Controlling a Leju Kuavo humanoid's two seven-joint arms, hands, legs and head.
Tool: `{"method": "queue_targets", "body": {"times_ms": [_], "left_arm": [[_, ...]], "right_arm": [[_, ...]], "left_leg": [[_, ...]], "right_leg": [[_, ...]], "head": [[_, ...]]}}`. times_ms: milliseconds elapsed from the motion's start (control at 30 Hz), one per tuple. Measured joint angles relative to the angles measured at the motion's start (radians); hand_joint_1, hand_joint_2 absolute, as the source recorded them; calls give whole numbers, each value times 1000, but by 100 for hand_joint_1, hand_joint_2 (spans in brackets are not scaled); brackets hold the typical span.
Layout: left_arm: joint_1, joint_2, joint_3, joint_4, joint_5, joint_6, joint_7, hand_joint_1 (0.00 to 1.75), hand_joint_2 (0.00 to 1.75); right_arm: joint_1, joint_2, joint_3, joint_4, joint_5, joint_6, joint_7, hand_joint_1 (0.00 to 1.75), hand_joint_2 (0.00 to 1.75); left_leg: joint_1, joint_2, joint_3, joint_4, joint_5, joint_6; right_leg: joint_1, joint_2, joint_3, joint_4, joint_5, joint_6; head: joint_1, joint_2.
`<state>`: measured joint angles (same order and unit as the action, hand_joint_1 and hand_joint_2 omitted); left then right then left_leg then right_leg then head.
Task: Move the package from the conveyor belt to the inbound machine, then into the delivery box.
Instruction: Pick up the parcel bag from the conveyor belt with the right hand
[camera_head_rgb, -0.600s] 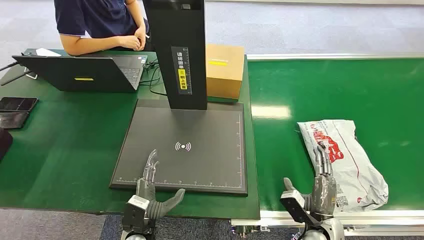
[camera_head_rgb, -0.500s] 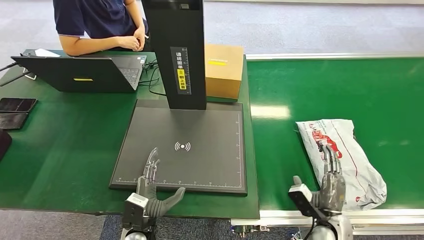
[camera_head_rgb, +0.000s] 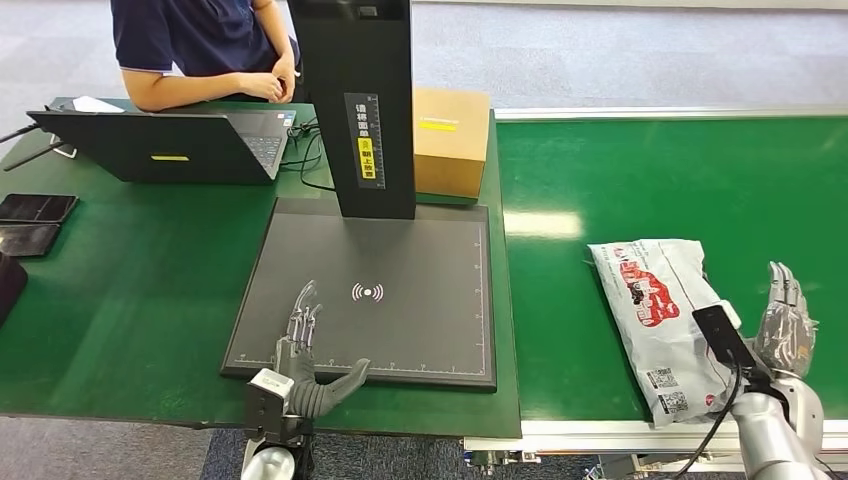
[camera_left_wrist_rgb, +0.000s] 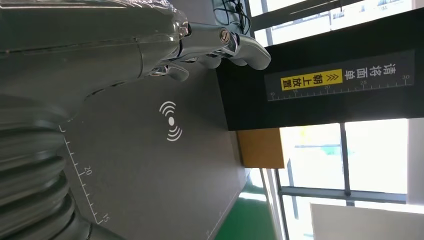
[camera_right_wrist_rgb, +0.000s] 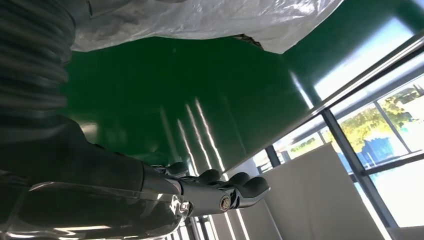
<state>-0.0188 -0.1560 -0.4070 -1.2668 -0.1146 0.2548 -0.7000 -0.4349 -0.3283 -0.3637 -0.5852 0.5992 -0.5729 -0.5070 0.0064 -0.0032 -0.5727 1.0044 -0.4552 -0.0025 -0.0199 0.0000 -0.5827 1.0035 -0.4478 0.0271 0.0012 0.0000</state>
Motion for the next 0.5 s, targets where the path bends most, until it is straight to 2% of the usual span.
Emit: {"method": "queue_targets", "body": {"times_ms": [233,333,500], "left_arm": [[-4,-1,0,3,7,0,0,0,175],[-6,-2,0,5,7,-3,0,0,175],[-12,-4,0,6,-1,-8,0,0,175]], "right_arm": [[-68,-39,9,120,79,37,125,0,175],[-82,-39,28,160,109,104,168,0,175],[-70,-19,55,201,120,270,199,0,175]], "left_leg": [[0,0,0,0,0,0],[0,0,0,0,0,0],[0,-1,0,0,0,0]], "right_leg": [[0,0,0,0,0,0],[0,0,0,0,0,0],[0,0,0,0,0,0]], "head": [[0,0],[0,0],[0,0]]}}
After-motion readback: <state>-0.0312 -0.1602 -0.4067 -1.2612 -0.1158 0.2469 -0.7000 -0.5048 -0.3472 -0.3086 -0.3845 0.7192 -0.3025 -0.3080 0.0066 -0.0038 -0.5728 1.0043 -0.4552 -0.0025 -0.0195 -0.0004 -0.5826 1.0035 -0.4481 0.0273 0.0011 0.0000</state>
